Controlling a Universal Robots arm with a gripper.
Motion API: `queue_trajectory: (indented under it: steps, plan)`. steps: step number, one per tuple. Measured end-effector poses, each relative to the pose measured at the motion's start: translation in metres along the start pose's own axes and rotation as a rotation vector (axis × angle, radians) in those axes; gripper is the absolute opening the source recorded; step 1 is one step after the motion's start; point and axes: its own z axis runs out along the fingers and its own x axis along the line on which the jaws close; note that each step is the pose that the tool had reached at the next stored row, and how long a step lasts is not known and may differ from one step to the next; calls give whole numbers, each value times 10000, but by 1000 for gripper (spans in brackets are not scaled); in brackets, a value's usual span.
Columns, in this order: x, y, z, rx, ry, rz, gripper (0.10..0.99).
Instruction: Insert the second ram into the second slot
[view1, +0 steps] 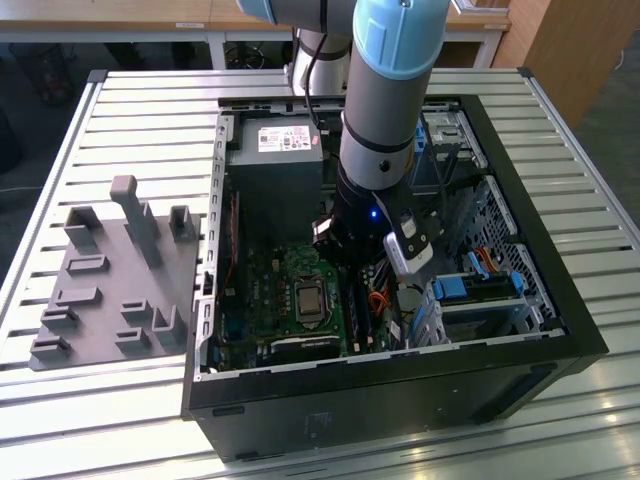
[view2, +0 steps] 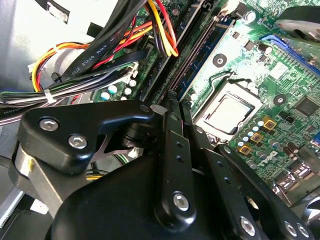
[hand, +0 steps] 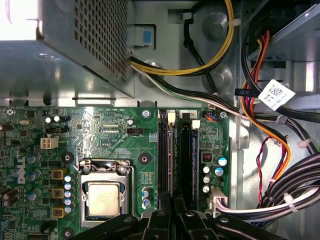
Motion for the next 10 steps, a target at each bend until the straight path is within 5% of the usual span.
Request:
queue_trajectory:
  steps: [10]
  plan:
    - [-7, -1, -1, 0, 1, 58, 137]
